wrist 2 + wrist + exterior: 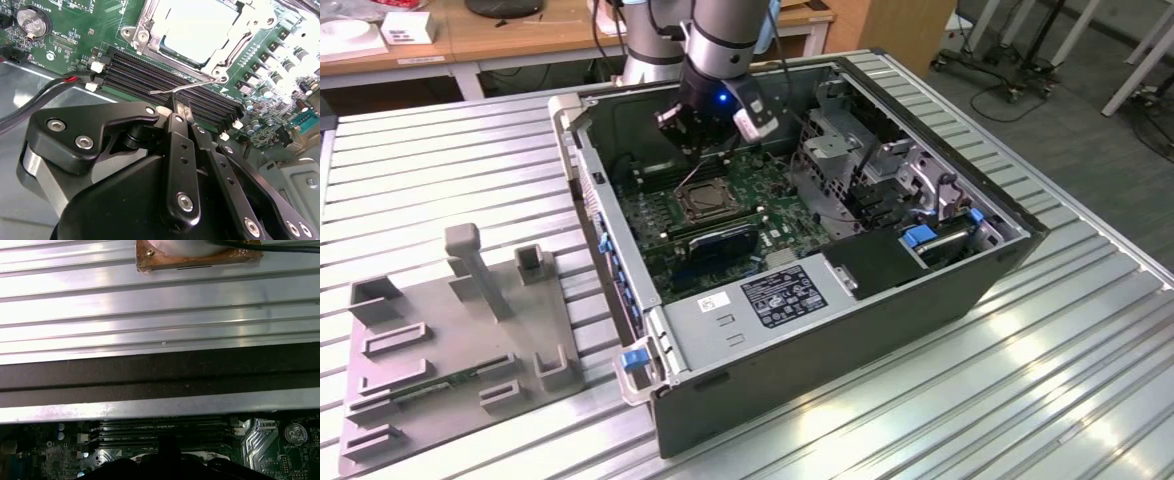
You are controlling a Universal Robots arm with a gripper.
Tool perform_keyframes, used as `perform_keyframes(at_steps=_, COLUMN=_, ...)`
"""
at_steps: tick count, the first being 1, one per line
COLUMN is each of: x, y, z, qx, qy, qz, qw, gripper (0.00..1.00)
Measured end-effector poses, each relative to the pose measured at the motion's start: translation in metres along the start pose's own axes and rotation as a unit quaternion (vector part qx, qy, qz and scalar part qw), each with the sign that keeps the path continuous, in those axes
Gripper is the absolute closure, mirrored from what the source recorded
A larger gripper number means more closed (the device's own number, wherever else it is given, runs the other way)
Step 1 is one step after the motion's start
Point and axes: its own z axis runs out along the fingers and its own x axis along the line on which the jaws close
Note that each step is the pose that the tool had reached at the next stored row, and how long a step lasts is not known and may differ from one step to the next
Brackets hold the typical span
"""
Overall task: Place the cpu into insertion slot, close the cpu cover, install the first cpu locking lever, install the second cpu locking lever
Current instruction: 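Install the first cpu locking lever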
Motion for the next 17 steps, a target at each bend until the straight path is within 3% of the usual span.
perform_keyframes(at_steps=17, x=-0.0044, y=-0.0011, z=0.0056, qx=0.0001, qy=0.0, qz=0.0, qw=1.0, gripper=0.89)
